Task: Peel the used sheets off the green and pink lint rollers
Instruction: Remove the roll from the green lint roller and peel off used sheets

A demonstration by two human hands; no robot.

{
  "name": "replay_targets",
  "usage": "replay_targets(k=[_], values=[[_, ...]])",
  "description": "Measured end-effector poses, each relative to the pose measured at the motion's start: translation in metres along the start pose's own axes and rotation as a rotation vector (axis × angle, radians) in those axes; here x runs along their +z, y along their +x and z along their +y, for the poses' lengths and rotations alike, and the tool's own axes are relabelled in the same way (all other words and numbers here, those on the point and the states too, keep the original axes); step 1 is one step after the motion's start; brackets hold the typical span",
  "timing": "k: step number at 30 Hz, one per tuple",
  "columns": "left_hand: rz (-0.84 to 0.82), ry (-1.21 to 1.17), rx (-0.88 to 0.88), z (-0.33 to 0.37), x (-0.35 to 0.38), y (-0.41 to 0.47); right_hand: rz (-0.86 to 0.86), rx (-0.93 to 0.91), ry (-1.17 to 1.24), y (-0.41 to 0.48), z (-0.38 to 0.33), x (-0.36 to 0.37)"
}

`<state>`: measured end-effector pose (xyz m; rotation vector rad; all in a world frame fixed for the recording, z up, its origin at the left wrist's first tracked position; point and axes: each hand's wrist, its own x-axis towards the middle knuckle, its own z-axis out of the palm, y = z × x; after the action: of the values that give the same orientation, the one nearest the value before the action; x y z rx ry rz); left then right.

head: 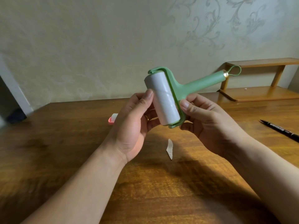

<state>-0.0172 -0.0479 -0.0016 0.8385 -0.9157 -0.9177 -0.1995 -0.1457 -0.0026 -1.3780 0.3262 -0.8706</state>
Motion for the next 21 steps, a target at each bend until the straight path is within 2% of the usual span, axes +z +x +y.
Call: replay_targets(k=[21], values=[[-0.010, 0.051, 0.006, -0.0019, -0.0029, 0.0000, -0.003, 0.013, -0.029, 0.0018, 0.0058, -0.0060]])
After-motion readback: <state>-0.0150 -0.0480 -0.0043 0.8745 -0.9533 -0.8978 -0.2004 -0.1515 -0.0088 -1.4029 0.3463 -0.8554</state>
